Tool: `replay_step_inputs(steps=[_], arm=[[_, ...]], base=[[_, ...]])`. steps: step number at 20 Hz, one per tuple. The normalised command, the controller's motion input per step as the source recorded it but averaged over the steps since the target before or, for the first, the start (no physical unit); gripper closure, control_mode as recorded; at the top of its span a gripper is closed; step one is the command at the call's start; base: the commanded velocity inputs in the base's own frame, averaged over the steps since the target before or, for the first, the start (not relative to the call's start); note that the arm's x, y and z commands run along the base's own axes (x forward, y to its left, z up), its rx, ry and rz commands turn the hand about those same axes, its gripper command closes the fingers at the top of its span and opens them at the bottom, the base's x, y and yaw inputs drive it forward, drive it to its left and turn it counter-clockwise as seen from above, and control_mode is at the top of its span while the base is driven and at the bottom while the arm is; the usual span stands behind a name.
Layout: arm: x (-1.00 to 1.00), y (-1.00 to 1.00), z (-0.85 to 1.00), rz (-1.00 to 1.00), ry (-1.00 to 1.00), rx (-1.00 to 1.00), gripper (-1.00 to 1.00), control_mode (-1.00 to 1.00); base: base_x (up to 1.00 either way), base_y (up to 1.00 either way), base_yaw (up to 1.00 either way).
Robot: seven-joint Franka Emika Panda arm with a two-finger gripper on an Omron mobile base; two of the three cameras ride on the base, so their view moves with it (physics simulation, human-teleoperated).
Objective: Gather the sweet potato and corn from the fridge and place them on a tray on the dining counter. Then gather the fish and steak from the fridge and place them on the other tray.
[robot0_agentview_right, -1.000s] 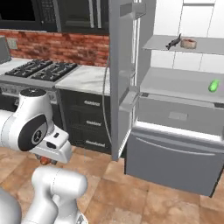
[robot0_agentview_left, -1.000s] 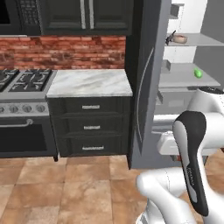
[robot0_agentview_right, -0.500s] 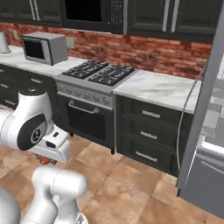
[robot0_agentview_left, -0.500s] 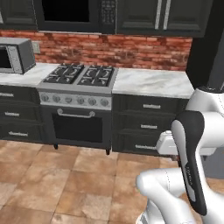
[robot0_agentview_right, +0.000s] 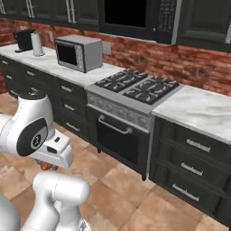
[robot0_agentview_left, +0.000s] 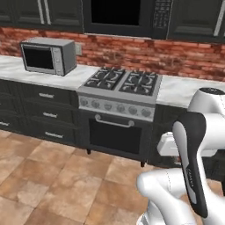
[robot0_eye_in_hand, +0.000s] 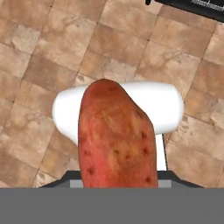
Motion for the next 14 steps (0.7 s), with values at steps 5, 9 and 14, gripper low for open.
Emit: replay_step_inputs(steps=[5,9,14], arm=[[0.0,0.0,0.0,0.0,0.0,0.0,1.0,1.0],[0.0,0.0,0.0,0.0,0.0,0.0,1.0,1.0],[0.0,0.0,0.0,0.0,0.0,0.0,1.0,1.0]], base=[[1.0,0.22,0.31],[0.75,0.31,0.4],[0.31,0.54,0.49]])
